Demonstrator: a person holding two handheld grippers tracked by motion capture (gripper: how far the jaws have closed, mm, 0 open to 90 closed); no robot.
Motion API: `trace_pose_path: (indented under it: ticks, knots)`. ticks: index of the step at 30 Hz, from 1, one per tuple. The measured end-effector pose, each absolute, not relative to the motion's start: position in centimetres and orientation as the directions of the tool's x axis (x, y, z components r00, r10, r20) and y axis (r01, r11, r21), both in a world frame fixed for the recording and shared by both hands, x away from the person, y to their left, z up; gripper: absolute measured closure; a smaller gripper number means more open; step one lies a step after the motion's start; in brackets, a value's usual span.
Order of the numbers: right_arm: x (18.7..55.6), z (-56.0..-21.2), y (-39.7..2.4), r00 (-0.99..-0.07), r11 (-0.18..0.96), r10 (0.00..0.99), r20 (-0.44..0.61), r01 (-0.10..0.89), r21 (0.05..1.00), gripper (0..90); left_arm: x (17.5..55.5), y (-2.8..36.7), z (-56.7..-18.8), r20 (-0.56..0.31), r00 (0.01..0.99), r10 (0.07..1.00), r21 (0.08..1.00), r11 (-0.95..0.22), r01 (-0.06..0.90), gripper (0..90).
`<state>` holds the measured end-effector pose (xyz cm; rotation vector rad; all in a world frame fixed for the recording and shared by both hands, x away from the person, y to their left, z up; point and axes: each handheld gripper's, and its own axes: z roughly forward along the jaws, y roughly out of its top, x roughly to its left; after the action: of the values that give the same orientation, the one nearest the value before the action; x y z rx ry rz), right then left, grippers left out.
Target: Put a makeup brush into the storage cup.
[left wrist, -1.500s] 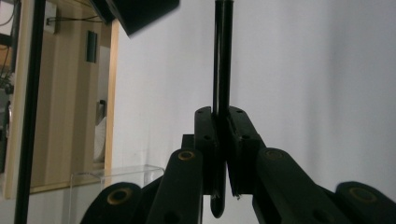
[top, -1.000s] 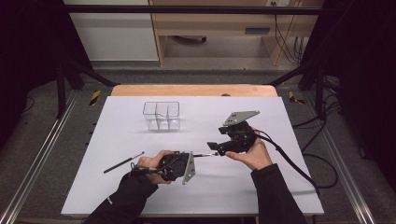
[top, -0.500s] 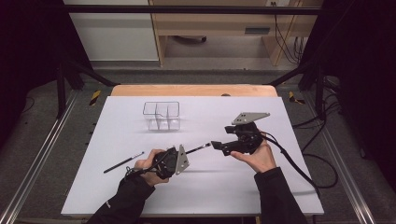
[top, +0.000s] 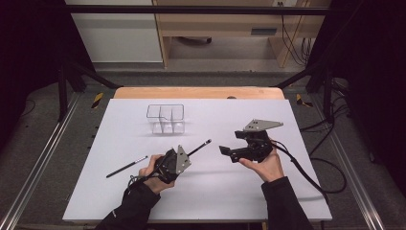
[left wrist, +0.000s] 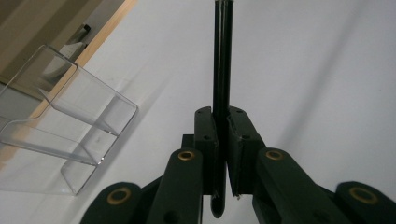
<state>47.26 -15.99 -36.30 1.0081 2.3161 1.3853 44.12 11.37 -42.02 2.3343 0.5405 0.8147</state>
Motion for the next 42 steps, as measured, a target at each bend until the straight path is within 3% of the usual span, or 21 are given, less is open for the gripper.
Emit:
trace_pose_path:
  ticks: [15,42]
  knots:
    - [47.0,-37.2,-15.0,-0.711,0.243,0.69,0.139,0.408,0.88,18.7,43.9,12.0,-42.0,0.295,0.663,0.688,0.781,-0.574,0.248,83.3]
    - [47.5,-38.4,-13.0,-0.687,0.071,0.679,0.257,0.41,0.909,24.2,44.1,10.5,-42.3,0.097,0.639,0.763,0.847,-0.4,0.35,83.2]
